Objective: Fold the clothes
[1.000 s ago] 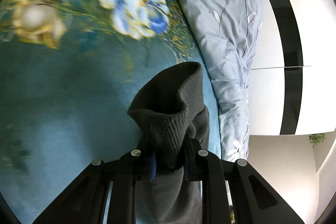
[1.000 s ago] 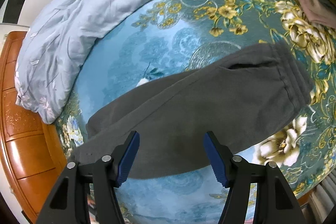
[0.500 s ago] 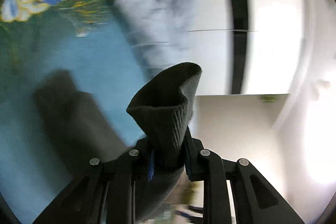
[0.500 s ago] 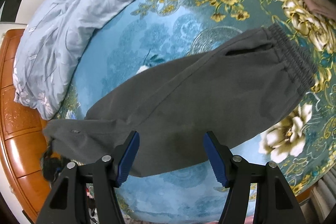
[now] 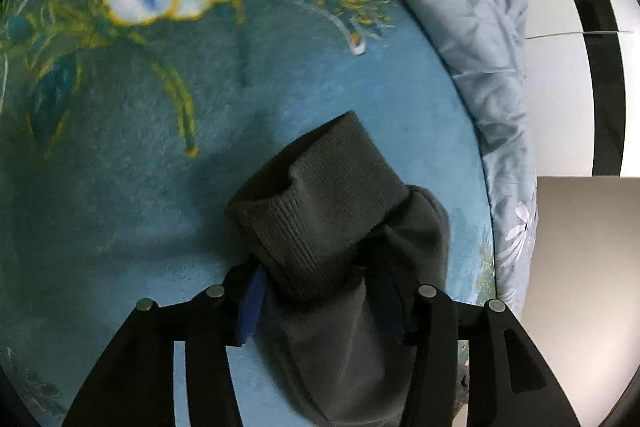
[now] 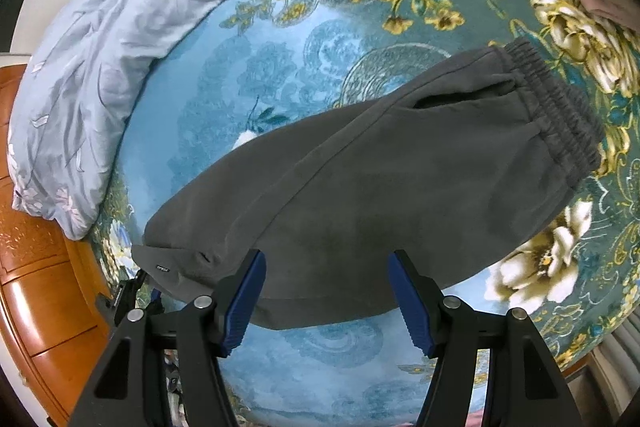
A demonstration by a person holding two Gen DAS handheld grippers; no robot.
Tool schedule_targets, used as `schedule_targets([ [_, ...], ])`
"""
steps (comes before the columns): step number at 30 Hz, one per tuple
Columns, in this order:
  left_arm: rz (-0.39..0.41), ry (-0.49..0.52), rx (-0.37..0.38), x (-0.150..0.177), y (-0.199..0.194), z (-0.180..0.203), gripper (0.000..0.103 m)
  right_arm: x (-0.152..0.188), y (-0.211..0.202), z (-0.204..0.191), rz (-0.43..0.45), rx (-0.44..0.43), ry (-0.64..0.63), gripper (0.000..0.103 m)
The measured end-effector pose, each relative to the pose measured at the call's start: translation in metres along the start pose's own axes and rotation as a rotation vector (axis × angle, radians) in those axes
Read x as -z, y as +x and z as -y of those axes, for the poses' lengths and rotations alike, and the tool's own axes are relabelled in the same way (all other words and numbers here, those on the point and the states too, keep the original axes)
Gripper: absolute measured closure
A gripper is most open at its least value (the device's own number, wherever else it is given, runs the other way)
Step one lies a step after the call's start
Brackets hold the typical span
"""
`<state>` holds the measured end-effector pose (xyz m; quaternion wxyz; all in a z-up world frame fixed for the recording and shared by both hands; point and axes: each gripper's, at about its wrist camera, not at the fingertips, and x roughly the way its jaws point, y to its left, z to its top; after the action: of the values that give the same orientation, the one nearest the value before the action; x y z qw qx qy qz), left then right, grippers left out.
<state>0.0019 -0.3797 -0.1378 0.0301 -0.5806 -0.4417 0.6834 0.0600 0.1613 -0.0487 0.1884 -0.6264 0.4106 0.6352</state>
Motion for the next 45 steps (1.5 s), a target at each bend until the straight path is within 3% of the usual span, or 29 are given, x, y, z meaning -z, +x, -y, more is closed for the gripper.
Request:
schedule_targets([
  [3, -0.009, -0.131, 0.117, 0.001, 0.011, -0.019, 0.047, 0.000, 0.008, -0.007, -0.019, -0.007, -0.018, 0.036],
  [6, 0.002, -0.210, 0.182, 0.003, 0.022, -0.030, 0.046, -0.001, 0.011, -0.014, -0.026, -0.009, -0.040, 0.036],
  [10, 0.015, -0.182, 0.190, 0.003, 0.027, -0.020, 0.048, -0.003, 0.007, -0.018, -0.015, -0.014, -0.049, 0.036],
  [14, 0.021, -0.151, 0.185, 0.002, 0.027, -0.006, 0.068, -0.004, 0.002, -0.018, -0.003, -0.017, -0.045, 0.036],
  [16, 0.043, -0.125, 0.167, 0.004, 0.021, 0.004, 0.072, -0.004, -0.001, -0.017, -0.001, -0.021, -0.037, 0.036],
  [18, 0.075, -0.115, 0.169, 0.009, 0.007, 0.012, 0.076, -0.001, -0.003, -0.015, 0.003, -0.027, -0.030, 0.036],
  [22, 0.174, -0.133, 0.227, 0.036, -0.058, 0.005, 0.079, 0.002, -0.010, -0.012, 0.021, -0.053, -0.025, 0.036],
  [24, 0.223, -0.135, 0.221, 0.057, -0.095, -0.014, 0.079, 0.004, -0.011, -0.010, 0.028, -0.067, -0.020, 0.036],
  [26, 0.222, -0.178, 0.146, 0.070, -0.110, -0.046, 0.080, 0.007, -0.010, -0.004, 0.031, -0.076, -0.010, 0.036],
  [28, 0.204, -0.247, 0.085, 0.076, -0.112, -0.074, 0.080, 0.011, 0.000, 0.002, 0.017, -0.075, 0.003, 0.036],
  [32, 0.180, -0.336, 0.088, 0.080, -0.102, -0.100, 0.080, 0.015, 0.028, 0.007, -0.017, -0.070, 0.045, 0.036],
  [38, 0.197, -0.246, 0.162, 0.078, -0.113, -0.079, 0.079, -0.008, 0.064, -0.002, -0.011, -0.052, 0.091, 0.036],
  [41, 0.188, -0.140, 0.160, 0.076, -0.121, -0.057, 0.079, -0.031, 0.076, 0.004, 0.025, -0.033, 0.196, 0.036],
  [45, 0.171, -0.061, 0.145, 0.065, -0.117, -0.036, 0.079, -0.055, 0.080, 0.022, 0.067, 0.060, 0.314, 0.040],
])
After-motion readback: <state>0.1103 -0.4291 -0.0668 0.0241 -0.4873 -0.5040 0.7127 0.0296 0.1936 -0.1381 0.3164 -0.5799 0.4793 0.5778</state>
